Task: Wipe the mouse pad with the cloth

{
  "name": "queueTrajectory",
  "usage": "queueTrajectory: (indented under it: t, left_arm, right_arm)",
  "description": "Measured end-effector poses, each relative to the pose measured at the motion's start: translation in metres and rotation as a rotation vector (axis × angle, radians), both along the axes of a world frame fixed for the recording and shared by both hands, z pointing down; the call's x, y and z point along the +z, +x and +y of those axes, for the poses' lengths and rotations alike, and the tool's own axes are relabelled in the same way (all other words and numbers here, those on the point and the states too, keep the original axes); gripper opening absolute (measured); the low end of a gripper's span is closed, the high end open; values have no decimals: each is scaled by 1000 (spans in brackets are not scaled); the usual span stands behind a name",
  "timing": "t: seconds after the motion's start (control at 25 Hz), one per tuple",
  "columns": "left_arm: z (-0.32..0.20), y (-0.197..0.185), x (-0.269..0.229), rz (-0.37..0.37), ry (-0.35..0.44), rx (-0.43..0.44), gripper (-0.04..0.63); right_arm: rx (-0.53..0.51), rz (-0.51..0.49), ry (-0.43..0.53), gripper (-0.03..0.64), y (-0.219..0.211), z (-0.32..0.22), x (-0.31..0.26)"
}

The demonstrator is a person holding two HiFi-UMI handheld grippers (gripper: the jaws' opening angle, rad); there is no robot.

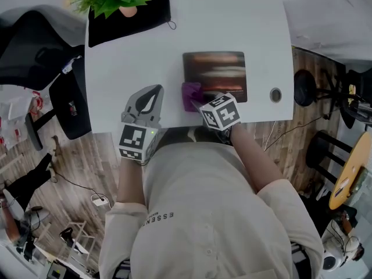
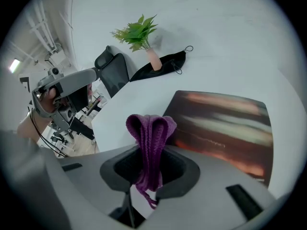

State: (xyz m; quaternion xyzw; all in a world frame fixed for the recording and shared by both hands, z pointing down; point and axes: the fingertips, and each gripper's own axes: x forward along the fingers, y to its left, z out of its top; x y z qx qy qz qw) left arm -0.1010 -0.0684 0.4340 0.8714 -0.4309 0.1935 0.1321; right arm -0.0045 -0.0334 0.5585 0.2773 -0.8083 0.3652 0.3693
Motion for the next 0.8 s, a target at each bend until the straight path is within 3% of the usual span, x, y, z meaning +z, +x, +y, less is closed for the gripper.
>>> queueTrajectory:
  t: [0.44, 0.8]
  left_arm:
    - [2, 58, 7, -13, -21, -25, 2]
    - [0, 104, 4, -18, 6, -9, 2]
  right_arm:
    - [55, -32, -18, 94, 72, -11, 4]
    - [100, -46, -16, 94, 124, -13, 6]
